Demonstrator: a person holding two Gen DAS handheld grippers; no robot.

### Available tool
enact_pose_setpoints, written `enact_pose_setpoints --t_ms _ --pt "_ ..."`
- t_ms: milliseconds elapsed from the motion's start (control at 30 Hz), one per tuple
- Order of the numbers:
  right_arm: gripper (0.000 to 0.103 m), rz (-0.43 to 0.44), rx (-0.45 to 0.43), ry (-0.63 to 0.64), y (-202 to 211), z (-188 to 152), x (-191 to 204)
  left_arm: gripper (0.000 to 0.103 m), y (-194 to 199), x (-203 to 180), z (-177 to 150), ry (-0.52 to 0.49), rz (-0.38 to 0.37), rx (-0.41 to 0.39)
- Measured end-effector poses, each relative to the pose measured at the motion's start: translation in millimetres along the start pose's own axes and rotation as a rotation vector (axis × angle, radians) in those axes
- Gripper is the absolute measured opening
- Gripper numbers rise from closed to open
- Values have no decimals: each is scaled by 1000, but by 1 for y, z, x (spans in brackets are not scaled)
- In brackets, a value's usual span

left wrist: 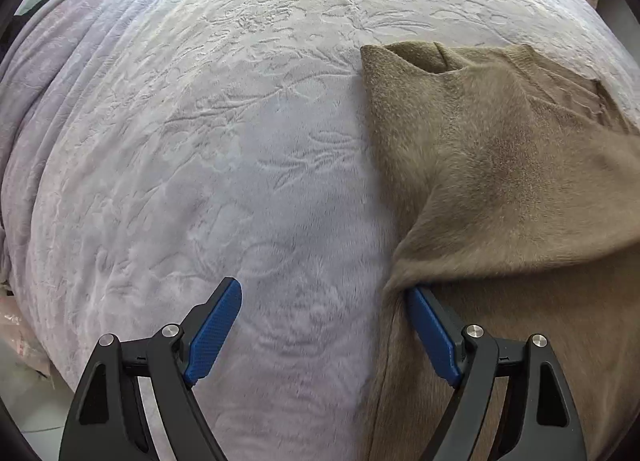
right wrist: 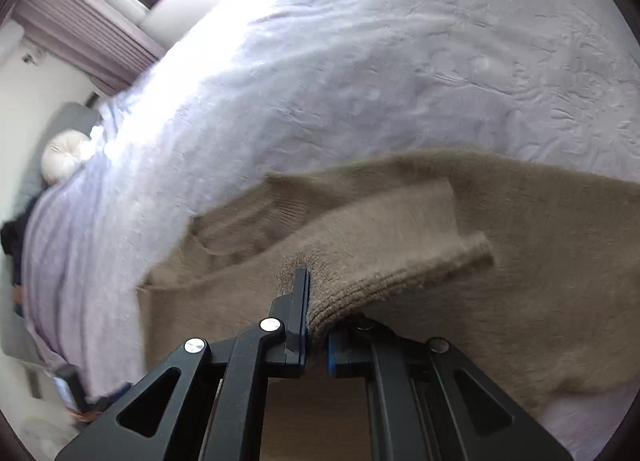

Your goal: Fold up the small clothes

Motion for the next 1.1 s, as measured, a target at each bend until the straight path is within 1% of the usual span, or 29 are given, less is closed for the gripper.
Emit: enact_pose_setpoints --t_ms 67,100,167,233,300,367,400,467,533,567,600,633,667,767,833,900,967,1100 --pt "7 -37 45 -30 -10 -13 -21 85 17 3 2 -12 -21 -18" --pt "7 -38 62 -53 -14 -17 -29 85 24 5 6 -19 -13 -33" --pt "8 -18 69 -88 -16 -23 -36 85 39 10 24 -31 6 -88" --pt "8 -19 63 -76 -15 -21 -33 85 45 9 43 -13 -6 -120" --pt "8 -19 66 -44 -15 -17 -26 85 40 1 64 -11 -7 -139" --pt "8 -4 63 -11 -10 -15 -18 85 26 -15 83 -35 5 -152" --pt "8 5 57 6 -11 -9 -13 85 16 -23 89 -51 22 -160" --pt "8 21 42 32 -9 1 -6 85 -11 -30 101 -96 98 -144" --pt "8 26 43 39 -14 5 -5 85 -38 -25 97 -97 150 -98" --pt "8 13 59 38 -17 3 -9 88 -45 -20 94 -85 153 -90" --pt "15 -19 82 36 -20 -2 -19 98 -47 -14 91 -76 156 -98" --pt "26 -50 100 29 -19 -8 -30 103 -45 -6 90 -73 184 -106" --pt "27 -64 108 2 -17 -13 -44 103 -44 -1 88 -76 189 -102" --pt "29 -17 90 -102 4 -19 -67 103 -40 5 85 -91 171 -70" --pt "37 -12 81 -148 20 -24 -76 103 -32 5 83 -123 176 -68" --pt "40 1 77 -186 35 -32 -81 103 -21 -1 79 -142 160 -66" --pt "40 25 80 -229 51 -45 -86 103 -8 -15 72 -155 130 -62" --pt "41 60 88 -313 71 -68 -94 103 16 -56 55 -203 61 -52"
Point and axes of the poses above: each gripper's, at about its wrist camera, not at the fingertips, and y roughly against the way its jaws point, x to its left, z to its top, the point moved 10 cm from there along -y, roughly the way its jaws point, and after that the axes turned 6 degrees about -x, right-handed, at the moved point
